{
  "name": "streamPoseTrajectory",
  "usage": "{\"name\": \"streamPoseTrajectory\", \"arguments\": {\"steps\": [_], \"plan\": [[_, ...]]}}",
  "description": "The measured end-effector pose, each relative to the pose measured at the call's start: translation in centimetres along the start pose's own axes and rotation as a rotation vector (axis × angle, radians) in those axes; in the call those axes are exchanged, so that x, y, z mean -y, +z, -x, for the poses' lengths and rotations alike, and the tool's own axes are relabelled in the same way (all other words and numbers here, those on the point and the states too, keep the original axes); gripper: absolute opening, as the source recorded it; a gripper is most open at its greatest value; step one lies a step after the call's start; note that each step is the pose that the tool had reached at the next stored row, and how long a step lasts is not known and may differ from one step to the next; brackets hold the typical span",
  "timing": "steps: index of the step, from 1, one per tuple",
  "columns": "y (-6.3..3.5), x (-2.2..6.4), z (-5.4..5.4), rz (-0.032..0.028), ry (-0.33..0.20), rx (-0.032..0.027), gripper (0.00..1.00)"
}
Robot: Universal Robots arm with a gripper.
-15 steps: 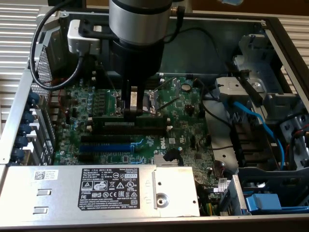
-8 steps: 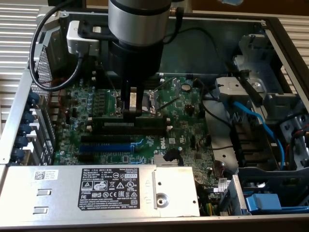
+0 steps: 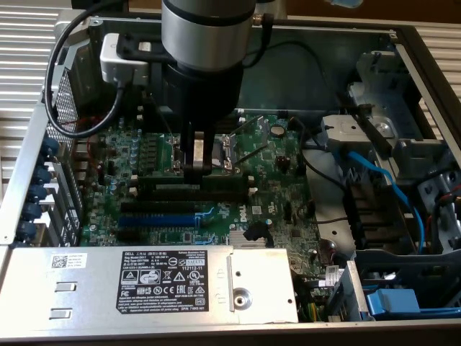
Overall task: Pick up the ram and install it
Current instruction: 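Insert the ram into the slot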
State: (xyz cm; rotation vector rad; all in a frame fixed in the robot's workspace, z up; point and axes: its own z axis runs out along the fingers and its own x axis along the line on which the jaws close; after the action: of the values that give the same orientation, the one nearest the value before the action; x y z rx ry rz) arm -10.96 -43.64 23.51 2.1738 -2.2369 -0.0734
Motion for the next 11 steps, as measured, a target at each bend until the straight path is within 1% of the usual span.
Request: {"name": "streamPoseTrajectory", "arguments": {"steps": [11], "plan": [[0.30,0.01,0.01,-0.0015,0.000,0.0001,0.12]]}}
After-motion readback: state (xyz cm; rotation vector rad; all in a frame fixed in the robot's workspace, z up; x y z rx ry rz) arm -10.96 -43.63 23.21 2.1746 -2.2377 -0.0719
